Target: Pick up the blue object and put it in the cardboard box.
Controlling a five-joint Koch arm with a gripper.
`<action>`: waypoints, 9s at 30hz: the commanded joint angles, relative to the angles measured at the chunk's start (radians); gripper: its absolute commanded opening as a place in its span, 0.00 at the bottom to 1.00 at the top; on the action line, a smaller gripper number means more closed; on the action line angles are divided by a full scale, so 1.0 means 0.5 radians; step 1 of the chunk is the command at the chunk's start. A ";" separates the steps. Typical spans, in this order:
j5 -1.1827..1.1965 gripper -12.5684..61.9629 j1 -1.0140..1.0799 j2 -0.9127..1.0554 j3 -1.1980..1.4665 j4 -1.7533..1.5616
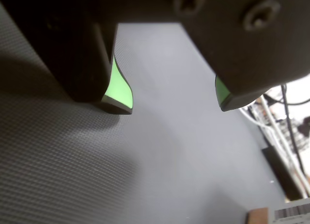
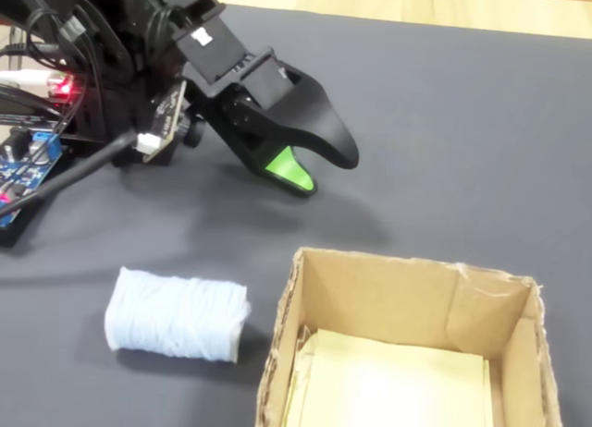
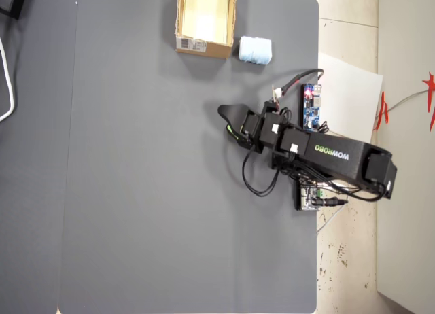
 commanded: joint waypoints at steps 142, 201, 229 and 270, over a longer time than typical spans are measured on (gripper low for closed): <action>0.181 0.37 1.457 -0.715 -1.482 -0.178; 0.285 0.62 -0.341 0.043 -0.825 0.245; 0.561 0.62 -0.393 0.175 0.126 -0.245; 0.629 0.62 -0.380 0.169 0.245 0.132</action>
